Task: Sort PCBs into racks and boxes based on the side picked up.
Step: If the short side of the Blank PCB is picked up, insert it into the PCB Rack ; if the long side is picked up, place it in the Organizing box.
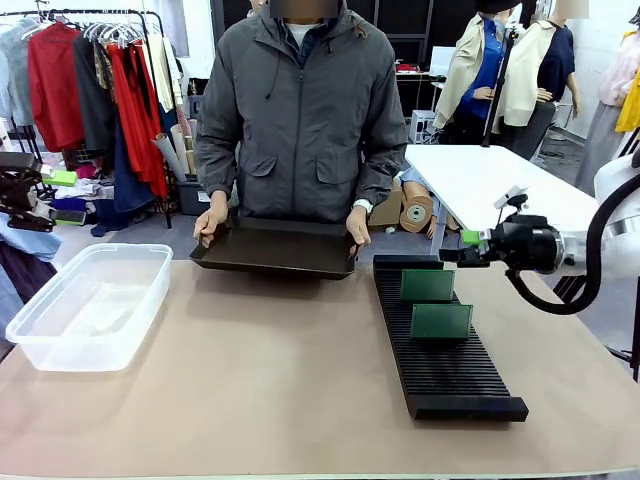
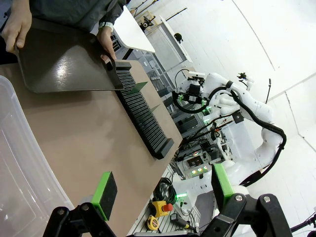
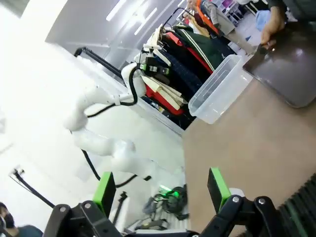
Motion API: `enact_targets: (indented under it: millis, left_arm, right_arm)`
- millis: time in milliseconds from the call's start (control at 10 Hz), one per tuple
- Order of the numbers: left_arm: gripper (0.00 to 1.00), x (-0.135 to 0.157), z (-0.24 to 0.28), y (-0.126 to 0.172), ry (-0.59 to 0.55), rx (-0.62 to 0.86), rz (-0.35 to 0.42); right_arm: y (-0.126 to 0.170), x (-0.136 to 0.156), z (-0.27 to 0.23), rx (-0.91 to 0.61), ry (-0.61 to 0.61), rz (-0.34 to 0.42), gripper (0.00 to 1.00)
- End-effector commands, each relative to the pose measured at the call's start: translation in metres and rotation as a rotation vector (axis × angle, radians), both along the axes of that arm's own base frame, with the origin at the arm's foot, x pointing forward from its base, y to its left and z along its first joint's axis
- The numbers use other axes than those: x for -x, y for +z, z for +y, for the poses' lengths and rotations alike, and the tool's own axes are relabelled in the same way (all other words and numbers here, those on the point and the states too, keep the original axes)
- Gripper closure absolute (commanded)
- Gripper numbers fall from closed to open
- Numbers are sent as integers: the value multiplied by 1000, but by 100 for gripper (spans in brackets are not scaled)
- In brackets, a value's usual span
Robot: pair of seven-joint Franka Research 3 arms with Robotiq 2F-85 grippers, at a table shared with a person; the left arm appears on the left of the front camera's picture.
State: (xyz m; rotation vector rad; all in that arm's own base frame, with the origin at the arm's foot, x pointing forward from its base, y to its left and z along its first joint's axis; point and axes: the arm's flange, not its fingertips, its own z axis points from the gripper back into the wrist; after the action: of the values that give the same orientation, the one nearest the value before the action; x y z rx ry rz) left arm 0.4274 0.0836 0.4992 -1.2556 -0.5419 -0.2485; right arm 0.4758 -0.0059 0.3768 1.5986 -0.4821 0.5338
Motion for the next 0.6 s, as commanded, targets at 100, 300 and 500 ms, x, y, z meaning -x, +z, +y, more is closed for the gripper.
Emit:
enact_targets:
  millis: [100, 300, 500]
  left_arm:
    - [0, 1, 0, 3, 2, 10, 6]
    - [0, 1, 0, 3, 2, 10, 6]
    - [0, 1, 0, 3, 2, 10, 6]
  right_arm:
    - [46, 16, 7, 5, -46, 146, 0]
    - [69, 27, 9, 49, -68, 214, 0]
    - [80, 33, 12, 55, -71, 283, 0]
